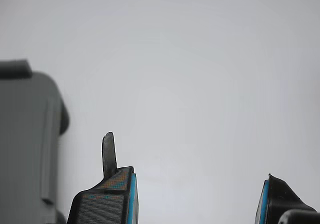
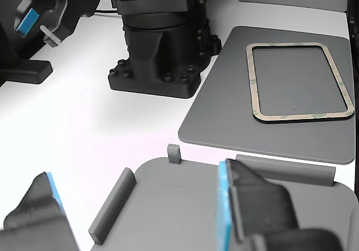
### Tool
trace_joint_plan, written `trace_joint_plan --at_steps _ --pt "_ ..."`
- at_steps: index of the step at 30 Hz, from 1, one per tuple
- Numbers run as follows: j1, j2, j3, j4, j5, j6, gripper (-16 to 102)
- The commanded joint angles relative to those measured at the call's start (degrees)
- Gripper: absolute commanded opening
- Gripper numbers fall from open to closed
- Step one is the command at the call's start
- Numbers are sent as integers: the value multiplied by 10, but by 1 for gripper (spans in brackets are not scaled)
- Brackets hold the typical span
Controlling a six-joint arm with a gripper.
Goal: Move top rectangular frame to the holder.
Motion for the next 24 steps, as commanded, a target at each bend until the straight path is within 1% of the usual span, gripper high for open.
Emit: trace_joint_plan --at_steps 1,3,5,8,9,11,13,14,15,16,19,21,23,24 --pt "18 -48 -81 15 -18 -47 100" --pt "54 -80 -115 29 -24 -81 100" --pt "93 -113 -152 48 -28 -98 96" --pt "158 -175 -218 101 -25 -107 97" --pt "185 -200 -241 121 -19 -107 98" --pt "243 -239 -282 154 6 -88 93" --pt "294 -272 -315 179 31 -62 92" --pt "316 -289 -331 189 35 -59 90" --pt "330 -308 -346 198 29 -60 90" --pt "340 -324 -359 204 16 -69 88" --pt "356 -373 -376 204 -40 -91 87" --pt "384 -398 -378 197 -46 -69 80" --pt "415 -425 -379 195 -46 -69 80" --pt "430 -439 -380 197 -47 -92 83"
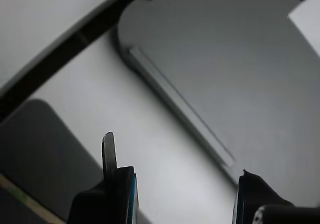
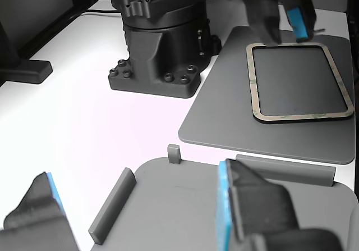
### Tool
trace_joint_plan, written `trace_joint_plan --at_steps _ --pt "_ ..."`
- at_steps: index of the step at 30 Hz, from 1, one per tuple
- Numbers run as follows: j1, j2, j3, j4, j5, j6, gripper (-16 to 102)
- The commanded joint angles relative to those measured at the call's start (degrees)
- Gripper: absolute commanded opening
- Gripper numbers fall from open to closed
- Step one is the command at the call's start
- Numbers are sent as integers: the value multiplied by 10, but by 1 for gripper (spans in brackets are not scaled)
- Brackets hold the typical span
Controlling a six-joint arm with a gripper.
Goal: Move top rectangular frame to the holder.
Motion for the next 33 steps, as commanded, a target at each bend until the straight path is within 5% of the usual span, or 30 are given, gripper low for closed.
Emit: trace_joint_plan --at_steps 1,10,33 --pt "35 -27 -17 -1 -4 -43 86" --pt "94 -148 -56 69 -66 -181 100" --pt "139 -286 -77 40 -77 -310 92"
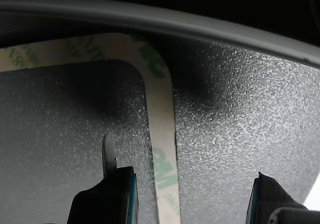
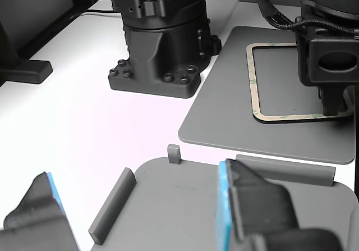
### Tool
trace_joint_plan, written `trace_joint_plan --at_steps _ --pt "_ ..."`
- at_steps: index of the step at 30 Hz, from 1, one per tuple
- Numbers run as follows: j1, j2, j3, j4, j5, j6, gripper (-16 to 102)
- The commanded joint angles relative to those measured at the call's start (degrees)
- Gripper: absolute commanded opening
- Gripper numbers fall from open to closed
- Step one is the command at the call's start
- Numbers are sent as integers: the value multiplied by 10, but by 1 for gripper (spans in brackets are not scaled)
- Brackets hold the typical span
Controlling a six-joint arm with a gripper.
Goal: Move top rectangular frame to the holder.
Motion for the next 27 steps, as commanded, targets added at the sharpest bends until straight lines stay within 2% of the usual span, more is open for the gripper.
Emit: trace_joint_plan --at_steps 1,9,18,23,27 --pt "-3 11 -5 -3 -1 -4 92" --pt "4 -4 3 -10 0 -8 97" --pt "4 -18 4 -18 2 -19 81" --pt "4 -18 4 -15 4 -37 78" --pt "11 -18 4 -13 15 -53 81"
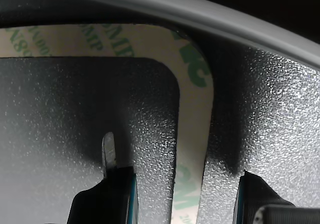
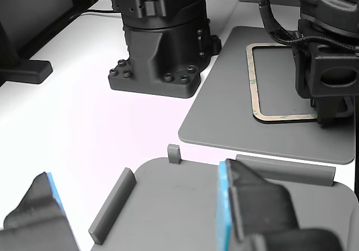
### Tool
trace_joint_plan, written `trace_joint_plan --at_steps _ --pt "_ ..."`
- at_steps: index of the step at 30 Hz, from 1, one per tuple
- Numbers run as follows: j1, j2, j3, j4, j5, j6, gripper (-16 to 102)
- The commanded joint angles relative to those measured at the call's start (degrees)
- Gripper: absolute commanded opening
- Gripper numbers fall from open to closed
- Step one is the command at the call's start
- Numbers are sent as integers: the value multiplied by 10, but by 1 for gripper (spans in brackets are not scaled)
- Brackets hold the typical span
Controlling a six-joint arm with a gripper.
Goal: Move top rectangular frame to the holder.
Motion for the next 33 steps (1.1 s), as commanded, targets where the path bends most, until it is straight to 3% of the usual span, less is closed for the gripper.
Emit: trace_joint_plan --at_steps 1,14,22,33 --pt "-1 9 -11 1 8 -5 81" --pt "4 -18 -46 18 9 -15 75" --pt "8 -13 -32 7 13 -6 60" --pt "9 -5 -23 -11 35 -6 13"
